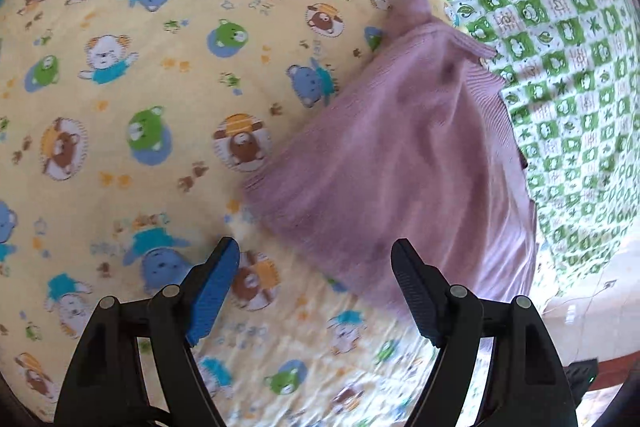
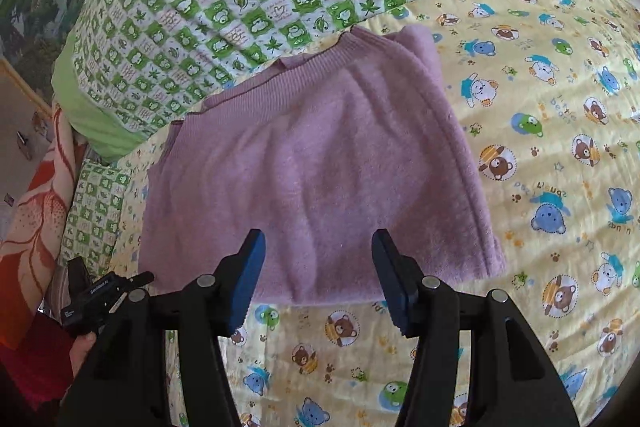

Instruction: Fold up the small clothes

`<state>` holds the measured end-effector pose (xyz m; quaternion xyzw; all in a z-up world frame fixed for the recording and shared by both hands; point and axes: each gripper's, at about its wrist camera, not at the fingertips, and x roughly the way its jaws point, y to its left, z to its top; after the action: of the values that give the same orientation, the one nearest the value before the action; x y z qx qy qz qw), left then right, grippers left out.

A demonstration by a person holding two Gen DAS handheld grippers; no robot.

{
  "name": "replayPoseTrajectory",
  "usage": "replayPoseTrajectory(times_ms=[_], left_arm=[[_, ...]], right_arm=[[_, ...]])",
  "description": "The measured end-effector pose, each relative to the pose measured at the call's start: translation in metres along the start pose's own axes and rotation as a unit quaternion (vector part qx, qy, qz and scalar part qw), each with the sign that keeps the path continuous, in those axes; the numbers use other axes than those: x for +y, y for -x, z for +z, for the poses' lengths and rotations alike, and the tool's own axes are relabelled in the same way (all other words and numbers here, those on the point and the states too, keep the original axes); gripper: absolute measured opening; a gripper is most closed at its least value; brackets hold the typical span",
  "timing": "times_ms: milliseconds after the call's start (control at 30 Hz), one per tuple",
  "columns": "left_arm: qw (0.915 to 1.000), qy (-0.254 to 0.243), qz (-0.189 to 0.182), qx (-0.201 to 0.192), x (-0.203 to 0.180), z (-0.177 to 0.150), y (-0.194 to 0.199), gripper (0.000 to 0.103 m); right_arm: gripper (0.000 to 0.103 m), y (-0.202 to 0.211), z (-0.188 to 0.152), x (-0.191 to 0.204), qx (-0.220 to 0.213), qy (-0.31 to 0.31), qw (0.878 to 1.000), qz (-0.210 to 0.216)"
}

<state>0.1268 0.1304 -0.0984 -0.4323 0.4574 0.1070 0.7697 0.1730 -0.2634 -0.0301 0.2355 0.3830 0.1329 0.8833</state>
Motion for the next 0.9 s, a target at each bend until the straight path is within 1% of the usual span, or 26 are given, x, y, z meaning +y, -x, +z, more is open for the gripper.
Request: replayPoseTrajectory(times_ms=[100,167,267,300,333,400,433,467,500,567,700,800,900], left_arm=[[0.9999,0.011,0.001,-0.008,-0.006,0.007,-0.008,0.079],[0.9996,0.016,0.009,-0.02,-0.01,0.011,-0.012,0.079],[0.9992,0.013,0.021,-0.031,-0.015,0.014,-0.016,0.077],[0.9991,0.011,0.023,-0.034,-0.017,0.015,-0.017,0.073],[0.999,0.008,0.024,-0.036,-0.02,0.016,-0.018,0.068],[0.9994,0.002,0.015,-0.03,-0.024,0.018,-0.02,0.038],[0.9997,-0.002,0.004,-0.024,-0.026,0.02,-0.021,0.032],[0.9997,-0.006,0.001,-0.024,-0.028,0.021,-0.021,0.025],[0.9996,-0.013,0.003,-0.027,-0.03,0.022,-0.019,0.021],[0.9984,-0.039,0.012,-0.039,-0.04,0.021,-0.013,0.017],[0.9942,-0.085,0.034,-0.057,-0.066,0.015,-0.003,0.013],[0.9866,-0.142,0.03,-0.076,-0.099,0.004,0.006,0.011],[0.9725,-0.214,0.016,-0.09,-0.139,-0.011,0.012,0.011]], right_arm=[[0.057,-0.001,-0.005,0.003,0.008,0.005,1.0,0.001],[0.057,-0.002,-0.008,0.003,0.012,0.006,1.0,0.002],[0.057,-0.004,-0.013,0.003,0.019,0.007,1.0,0.001],[0.057,-0.005,-0.014,0.003,0.021,0.008,1.0,0.001],[0.057,-0.006,-0.015,0.003,0.024,0.008,1.0,0.001],[0.057,-0.009,-0.017,0.001,0.029,0.006,1.0,0.003],[0.057,-0.01,-0.017,0.0,0.032,0.006,0.999,0.004],[0.057,-0.012,-0.016,0.0,0.034,0.006,0.999,0.004],[0.057,-0.013,-0.016,0.0,0.035,0.006,0.999,0.004],[0.057,-0.015,-0.014,-0.002,0.036,0.005,0.999,0.004],[0.057,-0.019,-0.01,-0.005,0.038,0.001,0.999,0.006],[0.057,-0.021,-0.007,-0.006,0.039,0.001,0.999,0.01],[0.057,-0.022,-0.003,-0.006,0.036,0.0,0.999,0.013]])
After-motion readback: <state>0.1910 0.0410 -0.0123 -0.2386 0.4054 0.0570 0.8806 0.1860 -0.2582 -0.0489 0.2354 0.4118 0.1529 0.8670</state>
